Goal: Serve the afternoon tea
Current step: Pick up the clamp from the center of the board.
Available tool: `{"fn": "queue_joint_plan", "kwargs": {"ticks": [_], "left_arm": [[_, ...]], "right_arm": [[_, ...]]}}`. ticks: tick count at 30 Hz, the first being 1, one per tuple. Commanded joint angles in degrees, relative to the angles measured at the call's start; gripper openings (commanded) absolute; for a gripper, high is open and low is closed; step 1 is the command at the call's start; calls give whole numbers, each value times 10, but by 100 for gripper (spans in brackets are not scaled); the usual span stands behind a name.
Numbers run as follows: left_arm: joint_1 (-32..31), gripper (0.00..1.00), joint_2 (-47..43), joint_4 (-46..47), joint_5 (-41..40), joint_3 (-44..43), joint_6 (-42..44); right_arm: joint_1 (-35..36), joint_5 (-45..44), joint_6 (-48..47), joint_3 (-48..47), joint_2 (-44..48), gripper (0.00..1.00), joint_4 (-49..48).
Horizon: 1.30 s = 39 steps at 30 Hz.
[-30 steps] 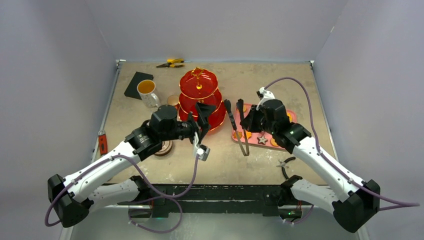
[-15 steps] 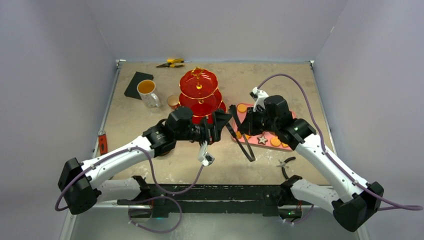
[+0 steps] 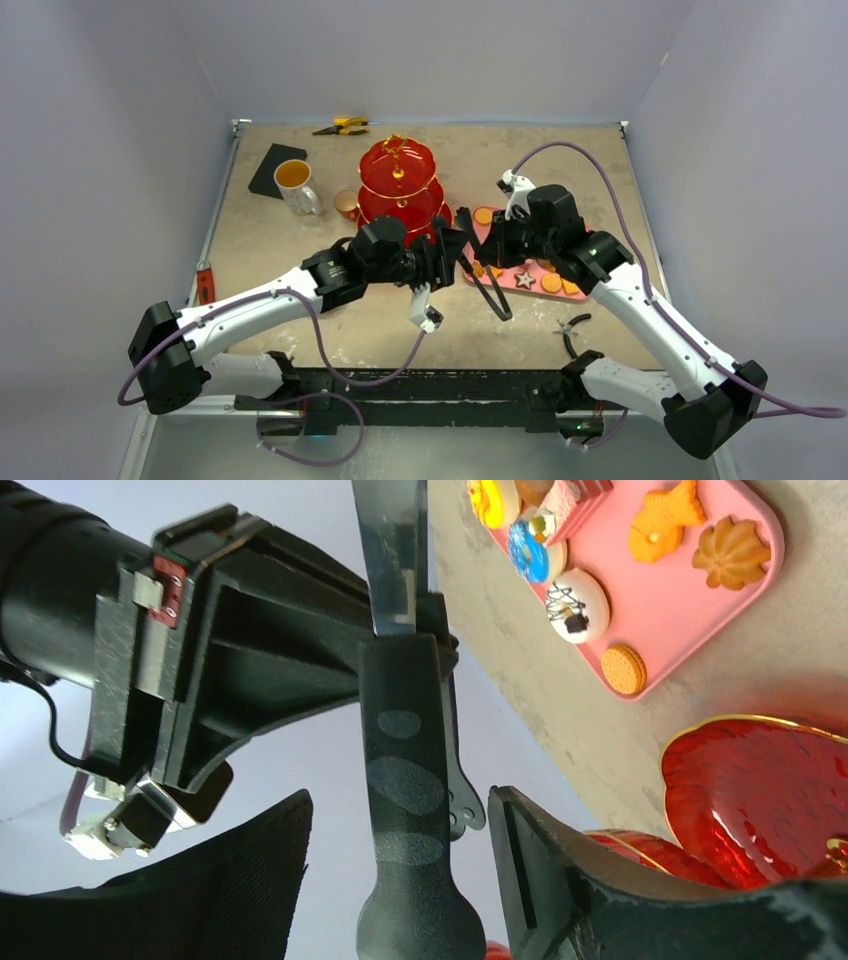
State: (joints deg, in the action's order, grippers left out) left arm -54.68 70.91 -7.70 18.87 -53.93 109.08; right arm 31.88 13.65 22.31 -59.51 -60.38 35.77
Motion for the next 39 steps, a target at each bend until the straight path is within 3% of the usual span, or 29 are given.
{"fn": "queue_joint_plan", "kwargs": {"ticks": [1,5,14,16,18,21,25,28,30,33,39], "left_arm": [[-1,64,0,18,-45,-23,-15],[-1,58,5,-16,-84,-39,-28],[-7,20,0,-32,-68,-45,-48],[-13,15,-4,-25,-68,-38,-66],[-20,13,-7,-12,-77,-33,-103],[-30,9,-9,13,-105,-36,-191],[-36,1,-8,53,-147,-49,-326],[-36,0,-1,98,-195,-64,-449],[-36,0,16,93,-241,-93,-536],[-34,0,31,94,-306,-126,-654],[-34,0,32,101,-344,-157,-801]], "right_arm": [[2,31,-12,-23,4,0,1],[3,34,-15,-30,3,0,2],[2,37,-24,-59,-12,1,3],[2,51,-21,-68,-15,10,7],[2,41,-20,-81,-17,32,5],[2,15,-16,-107,-13,51,1],[-1,-58,-4,-164,0,76,-3],[-5,-131,15,-199,23,91,-14],[-6,-164,27,-206,52,97,-36],[-6,-198,39,-190,104,99,-84],[-6,-200,58,-166,145,99,-103]]}}
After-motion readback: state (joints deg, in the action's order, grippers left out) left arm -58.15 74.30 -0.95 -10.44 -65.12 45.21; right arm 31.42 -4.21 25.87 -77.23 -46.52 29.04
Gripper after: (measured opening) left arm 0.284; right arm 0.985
